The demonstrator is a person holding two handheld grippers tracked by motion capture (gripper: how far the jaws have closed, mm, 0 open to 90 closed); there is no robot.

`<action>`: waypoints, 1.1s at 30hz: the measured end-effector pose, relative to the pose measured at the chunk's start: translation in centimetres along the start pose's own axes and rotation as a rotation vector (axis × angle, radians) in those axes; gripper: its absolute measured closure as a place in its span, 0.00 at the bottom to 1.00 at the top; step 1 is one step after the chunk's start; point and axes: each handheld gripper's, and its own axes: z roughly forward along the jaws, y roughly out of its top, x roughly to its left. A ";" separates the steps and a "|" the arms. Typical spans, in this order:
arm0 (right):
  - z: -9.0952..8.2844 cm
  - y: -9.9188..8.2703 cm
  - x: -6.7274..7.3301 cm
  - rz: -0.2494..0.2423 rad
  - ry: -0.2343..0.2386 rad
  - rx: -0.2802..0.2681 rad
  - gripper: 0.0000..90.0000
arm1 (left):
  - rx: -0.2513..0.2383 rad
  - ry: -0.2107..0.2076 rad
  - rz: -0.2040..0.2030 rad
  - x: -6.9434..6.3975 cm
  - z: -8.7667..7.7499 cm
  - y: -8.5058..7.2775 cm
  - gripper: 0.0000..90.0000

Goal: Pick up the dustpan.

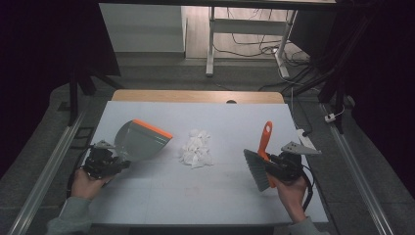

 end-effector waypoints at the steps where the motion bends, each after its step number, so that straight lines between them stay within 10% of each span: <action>1: -0.1 0.0 0.0 -0.001 -0.005 -0.002 0.77 | -0.001 -0.007 0.006 -0.1 0.0 0.0 0.69; 33: -0.5 0.2 -0.2 0.004 -0.021 -0.018 0.77 | 0.031 -0.108 0.218 -1.8 -1.8 -1.4 0.69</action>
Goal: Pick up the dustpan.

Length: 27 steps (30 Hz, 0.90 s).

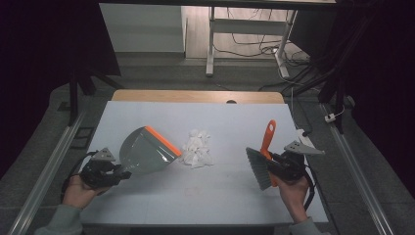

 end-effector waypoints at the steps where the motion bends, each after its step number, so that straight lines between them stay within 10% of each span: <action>1: 0.0 0.0 0.0 0.001 -0.001 0.000 0.77 | 0.005 -0.007 0.006 -0.1 0.1 0.0 0.69; 17: 0.1 -0.1 0.0 0.001 0.004 0.003 0.77 | 0.101 -0.065 0.099 -1.1 1.3 -0.1 0.69; 27: 0.2 -0.2 -0.1 0.001 0.003 0.009 0.77 | 0.142 -0.032 0.124 -1.3 1.9 -0.4 0.69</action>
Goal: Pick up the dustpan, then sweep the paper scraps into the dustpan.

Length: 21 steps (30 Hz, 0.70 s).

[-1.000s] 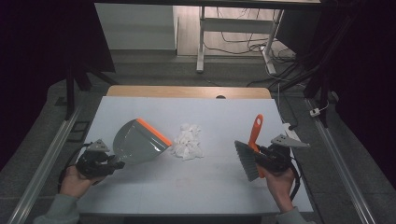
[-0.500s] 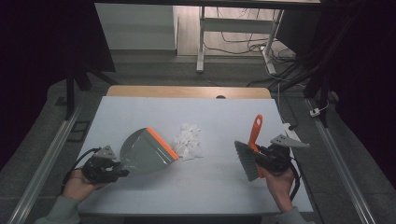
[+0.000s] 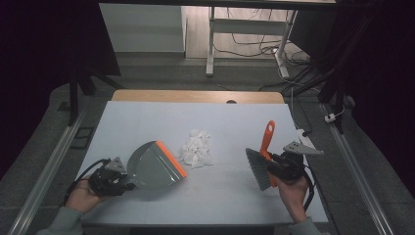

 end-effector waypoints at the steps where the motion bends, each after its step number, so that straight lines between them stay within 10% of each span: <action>1: 0.0 0.0 0.0 0.000 0.000 0.000 0.77 | 0.004 0.001 0.006 0.0 0.0 0.0 0.69; 21: 0.5 0.1 0.1 -0.001 0.006 0.008 0.77 | 0.054 0.014 0.048 0.6 0.4 0.1 0.69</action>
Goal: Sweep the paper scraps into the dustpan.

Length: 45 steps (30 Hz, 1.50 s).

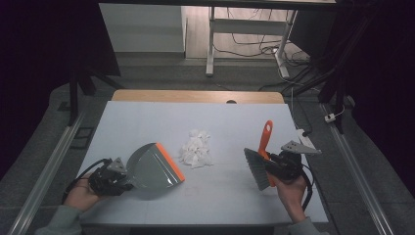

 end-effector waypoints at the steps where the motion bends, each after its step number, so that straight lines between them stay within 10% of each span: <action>1: 0.1 0.1 0.0 0.003 0.001 0.000 0.77 | 0.001 -0.001 0.001 0.1 0.0 0.1 0.69; 45: 11.6 7.2 0.3 0.030 -0.035 0.098 0.77 | 0.021 -0.078 0.040 0.9 1.6 2.2 0.69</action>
